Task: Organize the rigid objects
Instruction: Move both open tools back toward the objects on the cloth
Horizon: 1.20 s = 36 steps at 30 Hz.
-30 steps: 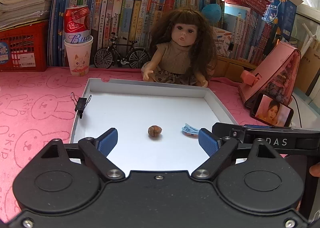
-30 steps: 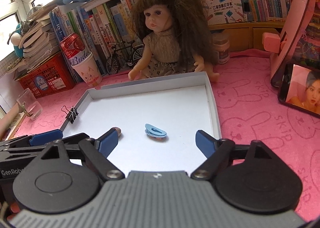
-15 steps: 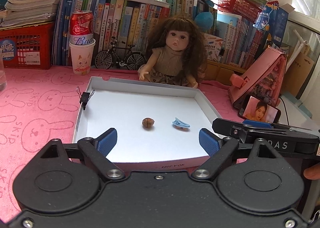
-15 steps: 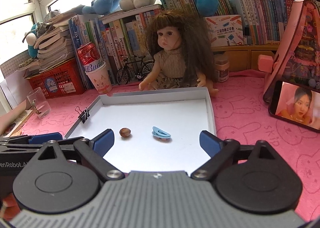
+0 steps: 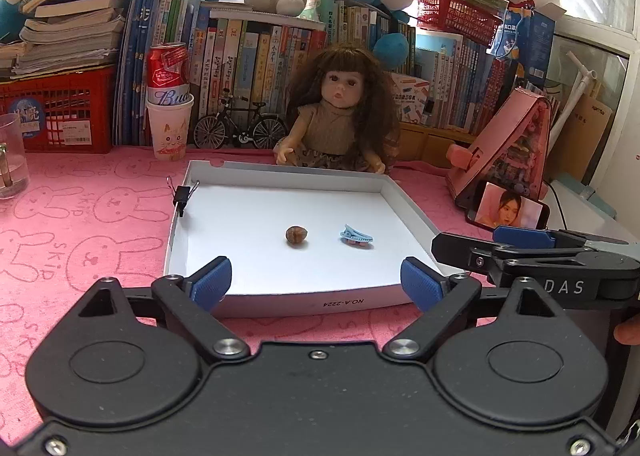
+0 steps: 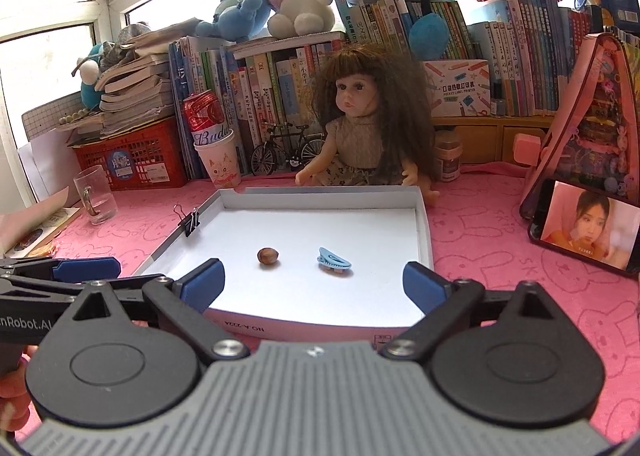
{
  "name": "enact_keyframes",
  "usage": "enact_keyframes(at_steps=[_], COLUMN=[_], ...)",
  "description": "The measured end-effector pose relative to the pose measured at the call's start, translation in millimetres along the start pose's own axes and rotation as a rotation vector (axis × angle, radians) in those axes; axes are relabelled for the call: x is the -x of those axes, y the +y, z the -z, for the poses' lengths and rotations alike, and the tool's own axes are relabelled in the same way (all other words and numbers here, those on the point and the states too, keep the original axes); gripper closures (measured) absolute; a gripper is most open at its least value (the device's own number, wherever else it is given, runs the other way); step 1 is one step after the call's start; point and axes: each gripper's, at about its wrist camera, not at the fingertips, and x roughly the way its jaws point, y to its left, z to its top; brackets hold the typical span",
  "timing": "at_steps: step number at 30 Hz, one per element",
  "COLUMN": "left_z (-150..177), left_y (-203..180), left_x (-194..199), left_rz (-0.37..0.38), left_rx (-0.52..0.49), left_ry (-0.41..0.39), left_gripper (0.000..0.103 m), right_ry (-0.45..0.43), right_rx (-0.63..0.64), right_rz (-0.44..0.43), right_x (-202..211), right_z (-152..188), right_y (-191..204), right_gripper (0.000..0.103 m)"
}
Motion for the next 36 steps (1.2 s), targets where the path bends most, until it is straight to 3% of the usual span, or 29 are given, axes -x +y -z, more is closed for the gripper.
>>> enact_keyframes(at_steps=[14, 36], left_z=[34, 82], left_y=[-3, 13], left_x=[23, 51], left_rz=[-0.017, -0.072], left_rx=[-0.047, -0.069], left_ry=[-0.009, -0.055], left_gripper=[0.011, 0.011], right_ry=[-0.042, -0.071], right_rx=[0.043, 0.128], right_rz=[-0.001, 0.079], right_x=[25, 47], right_z=[24, 79], right_y=[13, 17], right_gripper=[0.001, 0.0])
